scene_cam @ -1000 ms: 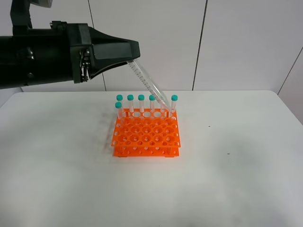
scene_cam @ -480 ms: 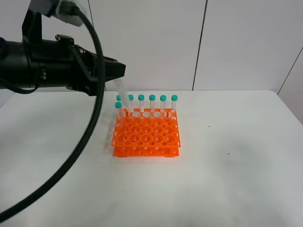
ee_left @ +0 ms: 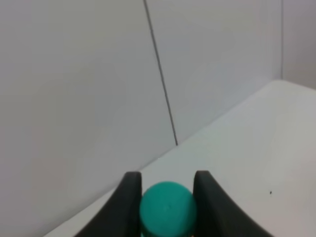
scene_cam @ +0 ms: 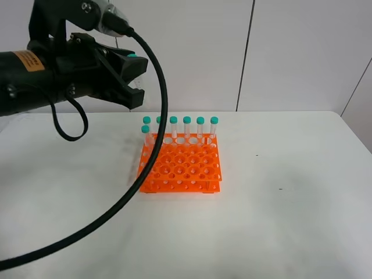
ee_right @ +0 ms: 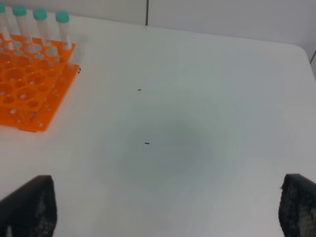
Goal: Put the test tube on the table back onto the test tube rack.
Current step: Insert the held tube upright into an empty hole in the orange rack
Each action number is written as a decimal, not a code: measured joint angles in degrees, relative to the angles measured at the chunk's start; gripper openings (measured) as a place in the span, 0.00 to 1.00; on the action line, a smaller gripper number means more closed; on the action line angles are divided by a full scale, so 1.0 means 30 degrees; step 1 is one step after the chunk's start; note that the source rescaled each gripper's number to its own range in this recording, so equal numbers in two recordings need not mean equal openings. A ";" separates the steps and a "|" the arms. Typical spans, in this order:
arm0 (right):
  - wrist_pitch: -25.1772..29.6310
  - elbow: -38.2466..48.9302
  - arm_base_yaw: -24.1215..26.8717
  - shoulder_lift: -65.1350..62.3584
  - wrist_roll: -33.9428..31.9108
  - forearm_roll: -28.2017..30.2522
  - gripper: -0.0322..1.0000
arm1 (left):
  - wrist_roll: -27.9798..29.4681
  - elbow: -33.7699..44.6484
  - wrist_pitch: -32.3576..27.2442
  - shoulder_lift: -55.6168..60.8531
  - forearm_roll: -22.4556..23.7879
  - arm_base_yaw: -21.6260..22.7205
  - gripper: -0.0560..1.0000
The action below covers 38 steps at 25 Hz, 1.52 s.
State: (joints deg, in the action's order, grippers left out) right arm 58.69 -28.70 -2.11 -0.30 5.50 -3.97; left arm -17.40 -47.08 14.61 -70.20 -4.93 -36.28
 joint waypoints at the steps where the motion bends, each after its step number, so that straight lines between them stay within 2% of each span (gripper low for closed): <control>1: 0.0000 0.0000 0.0000 0.0000 0.0000 -0.0016 1.00 | 0.0451 0.0067 0.0412 -0.0434 0.0199 0.0000 0.06; 7: 0.0000 0.0000 0.0000 0.0000 0.0000 -0.0056 1.00 | 0.2008 -0.0129 0.1263 -0.3725 0.0462 0.0000 0.06; 12: 0.0000 0.0000 0.0000 -0.0023 0.0000 -0.0056 1.00 | 0.2428 -0.1997 0.1165 -0.6227 0.0462 0.0120 0.06; 17: 0.0000 0.0000 0.0000 -0.0023 0.0000 -0.0056 1.00 | 0.4322 -0.2991 0.1201 -0.8044 0.0633 0.1371 0.06; 22: 0.0000 0.0000 0.0000 -0.0023 0.0000 -0.0056 1.00 | 0.4387 -0.2991 0.1558 -0.9316 0.0687 0.2504 0.06; 28: 0.0000 0.0000 0.0000 -0.0023 0.0000 -0.0056 1.00 | 0.4387 -0.2997 0.3428 -1.0485 0.0749 0.2528 0.06; 38: 0.0000 0.0000 0.0000 -0.0023 0.0000 -0.0056 1.00 | 0.4393 -0.3033 0.4551 -1.1762 0.1144 0.2528 0.06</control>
State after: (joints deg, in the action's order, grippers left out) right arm 58.69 -28.70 -2.11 -0.37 5.50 -4.13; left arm -4.22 -56.18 28.26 -105.48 -1.49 -28.69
